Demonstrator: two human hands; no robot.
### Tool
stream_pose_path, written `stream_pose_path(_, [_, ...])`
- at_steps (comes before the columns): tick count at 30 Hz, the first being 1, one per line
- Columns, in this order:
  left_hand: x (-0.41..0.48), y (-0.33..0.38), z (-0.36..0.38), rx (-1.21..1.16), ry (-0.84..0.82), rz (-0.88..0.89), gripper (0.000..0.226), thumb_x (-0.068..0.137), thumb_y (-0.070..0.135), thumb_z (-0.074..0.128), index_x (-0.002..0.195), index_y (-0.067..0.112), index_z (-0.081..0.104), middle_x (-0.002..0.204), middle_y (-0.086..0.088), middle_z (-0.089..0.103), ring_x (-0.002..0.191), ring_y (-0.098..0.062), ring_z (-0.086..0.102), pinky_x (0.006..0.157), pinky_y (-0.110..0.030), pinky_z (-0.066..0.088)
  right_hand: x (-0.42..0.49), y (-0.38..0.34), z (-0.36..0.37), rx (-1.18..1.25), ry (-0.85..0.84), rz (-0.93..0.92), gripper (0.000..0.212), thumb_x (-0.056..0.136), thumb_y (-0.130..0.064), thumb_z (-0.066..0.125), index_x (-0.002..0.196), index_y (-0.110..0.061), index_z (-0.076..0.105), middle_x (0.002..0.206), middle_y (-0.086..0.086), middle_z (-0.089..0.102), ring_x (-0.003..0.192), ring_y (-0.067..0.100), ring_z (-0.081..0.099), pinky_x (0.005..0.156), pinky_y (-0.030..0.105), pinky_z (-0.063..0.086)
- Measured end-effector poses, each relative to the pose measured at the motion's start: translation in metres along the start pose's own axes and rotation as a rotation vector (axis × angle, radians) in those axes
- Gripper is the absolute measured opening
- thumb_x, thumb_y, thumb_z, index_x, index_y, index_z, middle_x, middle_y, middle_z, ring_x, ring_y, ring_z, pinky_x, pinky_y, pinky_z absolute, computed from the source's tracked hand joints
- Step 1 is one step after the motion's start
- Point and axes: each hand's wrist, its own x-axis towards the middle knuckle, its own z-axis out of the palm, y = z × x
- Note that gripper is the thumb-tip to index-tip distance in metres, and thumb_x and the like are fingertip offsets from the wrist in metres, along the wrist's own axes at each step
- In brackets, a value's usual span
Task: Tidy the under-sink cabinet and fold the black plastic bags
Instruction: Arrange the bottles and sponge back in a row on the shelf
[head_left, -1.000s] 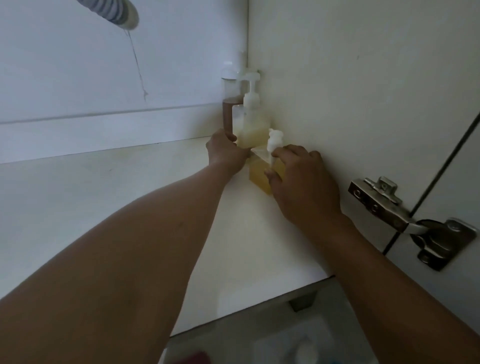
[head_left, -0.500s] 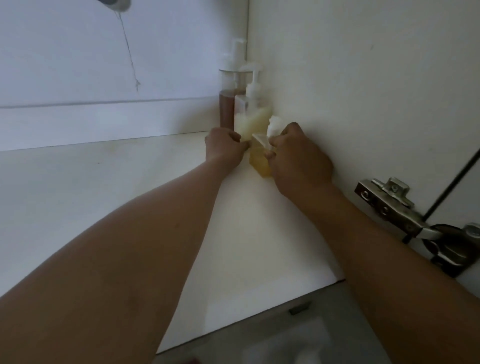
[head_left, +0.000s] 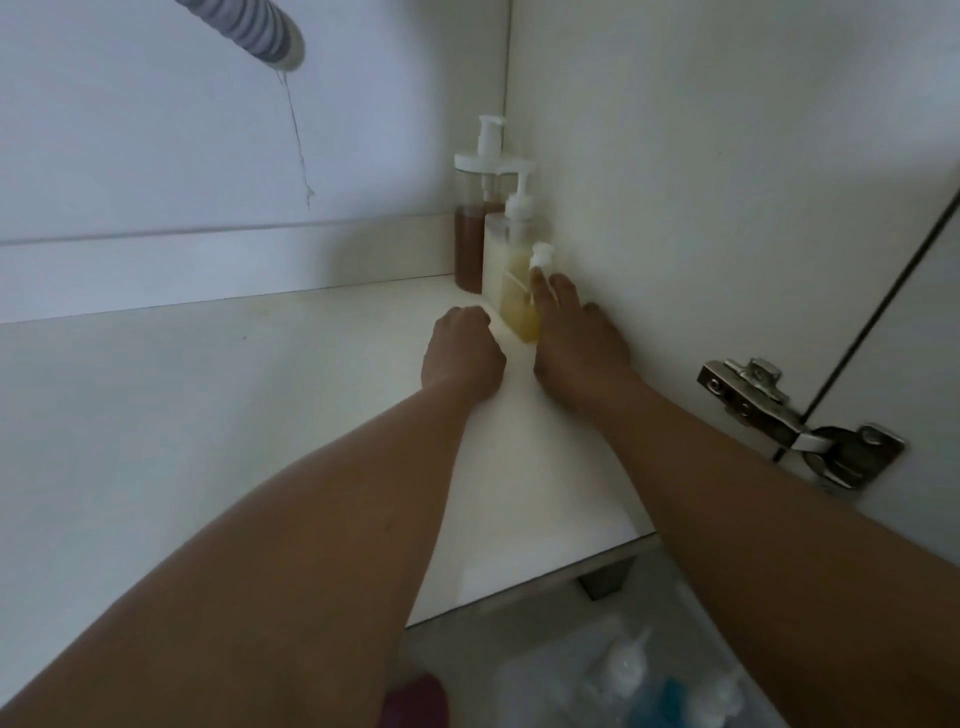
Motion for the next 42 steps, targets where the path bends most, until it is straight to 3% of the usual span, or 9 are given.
stream_pose_path(3, [-0.026, -0.002, -0.01, 0.049, -0.009, 0.013, 0.025, 0.095, 0.006, 0.049, 0.112, 0.008, 0.069, 0.121, -0.009, 0.06, 0.103, -0.024, 0.059, 0.079, -0.03, 0.042, -0.033, 0.001, 0.004, 0.08, 0.012, 0.036, 0.075, 0.096, -0.014, 0.047, 0.155, -0.028, 0.004, 0.162, 0.004, 0.004, 0.11, 0.036, 0.052, 0.085, 0.044, 0.048])
stream_pose_path(7, [-0.071, 0.001, -0.029, 0.148, -0.02, 0.047, 0.026, 0.099, 0.009, 0.046, 0.111, 0.007, 0.069, 0.119, -0.009, 0.061, 0.107, -0.026, 0.058, 0.081, -0.031, 0.041, -0.081, 0.009, -0.014, 0.03, -0.094, -0.004, 0.037, 0.103, -0.022, 0.034, 0.137, -0.014, 0.047, 0.148, 0.01, 0.036, 0.119, 0.032, 0.048, 0.094, 0.044, 0.045])
stream_pose_path(12, [-0.141, 0.005, -0.058, 0.229, -0.052, 0.08, 0.03, 0.1, 0.009, 0.041, 0.108, 0.005, 0.07, 0.116, -0.012, 0.061, 0.107, -0.033, 0.059, 0.087, -0.039, 0.048, -0.14, 0.008, -0.044, -0.047, -0.271, -0.02, 0.043, 0.092, -0.01, 0.04, 0.135, -0.013, 0.048, 0.134, 0.013, 0.041, 0.121, 0.031, 0.044, 0.109, 0.051, 0.03])
stream_pose_path(16, [-0.192, 0.005, -0.075, 0.112, -0.055, 0.087, 0.027, 0.1, 0.01, 0.047, 0.109, 0.007, 0.073, 0.116, -0.009, 0.065, 0.11, -0.028, 0.058, 0.089, -0.028, 0.041, -0.182, -0.001, -0.069, -0.093, -0.302, -0.044, 0.056, 0.085, -0.003, 0.05, 0.14, -0.012, 0.042, 0.138, 0.015, 0.037, 0.131, 0.033, 0.033, 0.116, 0.056, 0.017])
stream_pose_path(23, [-0.248, 0.002, -0.091, -0.112, 0.041, 0.105, 0.016, 0.091, 0.013, 0.068, 0.107, 0.01, 0.073, 0.109, -0.005, 0.071, 0.098, -0.019, 0.063, 0.087, -0.013, 0.035, -0.234, 0.0, -0.065, 0.076, -0.188, -0.094, 0.061, 0.085, -0.002, 0.056, 0.143, -0.012, 0.04, 0.143, 0.01, 0.043, 0.132, 0.027, 0.036, 0.109, 0.044, 0.034])
stream_pose_path(28, [-0.291, -0.014, -0.076, -0.091, 0.136, 0.408, 0.015, 0.087, 0.006, 0.073, 0.102, 0.007, 0.073, 0.11, -0.008, 0.072, 0.105, -0.018, 0.066, 0.098, -0.007, 0.038, -0.311, -0.016, -0.052, 0.458, -0.161, -0.059, 0.049, 0.092, -0.002, 0.047, 0.138, -0.017, 0.05, 0.139, 0.001, 0.047, 0.118, 0.016, 0.051, 0.093, 0.031, 0.048])
stream_pose_path(33, [-0.31, -0.023, -0.053, 0.04, 0.029, 0.517, 0.014, 0.09, 0.025, 0.065, 0.096, 0.014, 0.072, 0.094, 0.0, 0.071, 0.076, -0.017, 0.067, 0.066, -0.021, 0.053, -0.388, -0.022, -0.021, 0.629, -0.59, -0.003, 0.068, 0.085, -0.029, 0.067, 0.145, -0.024, 0.036, 0.148, -0.006, 0.04, 0.131, 0.009, 0.042, 0.103, 0.014, 0.031])
stream_pose_path(38, [-0.296, -0.004, -0.026, 0.044, -0.391, 0.215, 0.053, 0.09, 0.041, 0.069, 0.136, 0.017, 0.058, 0.128, -0.001, 0.065, 0.111, -0.018, 0.062, 0.093, -0.03, 0.05, -0.412, -0.034, 0.003, 0.776, -0.661, 0.003, 0.1, 0.065, -0.052, 0.084, 0.146, -0.03, 0.029, 0.141, -0.014, 0.04, 0.127, 0.003, 0.039, 0.107, 0.017, 0.03])
stream_pose_path(42, [-0.279, 0.0, 0.002, 0.068, -0.544, 0.067, 0.083, 0.08, 0.048, 0.079, 0.148, 0.016, 0.044, 0.138, -0.005, 0.059, 0.12, -0.022, 0.058, 0.096, -0.033, 0.05, -0.414, -0.038, 0.02, 0.776, -0.562, 0.063, 0.088, 0.07, -0.05, 0.08, 0.143, -0.032, 0.035, 0.135, -0.015, 0.048, 0.123, 0.003, 0.045, 0.106, 0.022, 0.04])
